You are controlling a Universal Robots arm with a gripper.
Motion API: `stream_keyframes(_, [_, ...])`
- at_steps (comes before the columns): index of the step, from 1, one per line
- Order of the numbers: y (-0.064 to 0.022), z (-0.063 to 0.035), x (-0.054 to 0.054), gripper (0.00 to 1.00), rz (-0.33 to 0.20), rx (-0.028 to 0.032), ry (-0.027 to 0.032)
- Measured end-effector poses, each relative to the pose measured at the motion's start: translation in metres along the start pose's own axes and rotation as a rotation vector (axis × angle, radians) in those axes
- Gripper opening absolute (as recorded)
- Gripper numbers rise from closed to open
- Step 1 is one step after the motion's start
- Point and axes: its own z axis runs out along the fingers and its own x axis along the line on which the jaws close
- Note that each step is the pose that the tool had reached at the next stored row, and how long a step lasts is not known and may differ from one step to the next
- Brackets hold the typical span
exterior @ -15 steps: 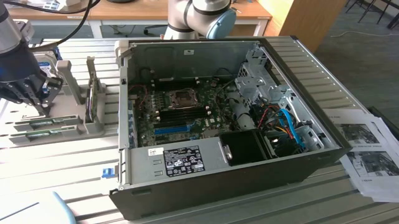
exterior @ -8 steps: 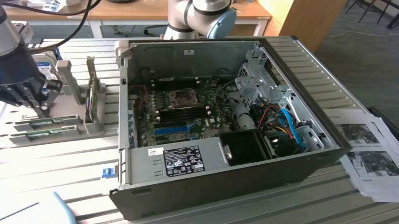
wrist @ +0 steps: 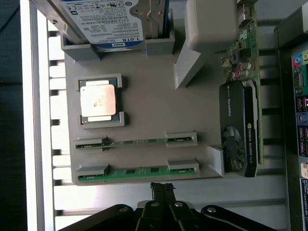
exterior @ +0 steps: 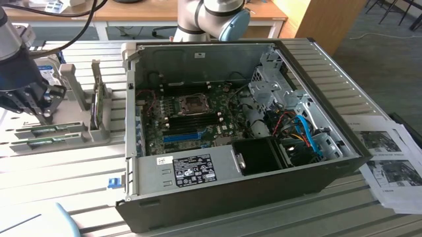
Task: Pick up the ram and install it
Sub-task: 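Reach for the ram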
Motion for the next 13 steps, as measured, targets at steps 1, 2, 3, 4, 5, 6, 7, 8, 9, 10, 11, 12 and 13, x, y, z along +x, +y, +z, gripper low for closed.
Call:
stream_keyframes(1, [0.0000, 0.0007, 0.0000, 0.09, 0.000, 0.0000, 0.0001])
stream_keyframes(2, [-0.0001, 0.0014, 0.0000, 0.09, 0.000, 0.0001, 0.0001])
stream_keyframes(3, [-0.0001, 0.0021, 0.0000, 0.09, 0.000, 0.0000, 0.0000])
stream_keyframes(4, [-0.0001, 0.0027, -0.0001, 0.09, 0.000, 0.0000, 0.0000])
stream_keyframes(5, [-0.0002, 0.0032, -0.0001, 0.09, 0.000, 0.0000, 0.0001])
stream_keyframes(6, [-0.0002, 0.0038, -0.0001, 0.09, 0.000, 0.0000, 0.0000])
stream_keyframes(7, [-0.0002, 0.0044, -0.0001, 0.09, 0.000, 0.0000, 0.0000])
stream_keyframes(8, [-0.0003, 0.0050, -0.0001, 0.09, 0.000, 0.0000, 0.0001])
stream_keyframes(9, [-0.0003, 0.0058, -0.0001, 0.09, 0.000, 0.0000, 0.0000])
stream_keyframes(10, [-0.0004, 0.0065, -0.0001, 0.09, 0.000, 0.0001, 0.0001])
stream_keyframes(11, [-0.0004, 0.0072, -0.0001, 0.09, 0.000, 0.0000, 0.0000])
stream_keyframes(12, [-0.0004, 0.0078, -0.0001, 0.09, 0.000, 0.0000, 0.0001])
stream_keyframes(13, [-0.0005, 0.0084, -0.0001, 0.09, 0.000, 0.0000, 0.0001])
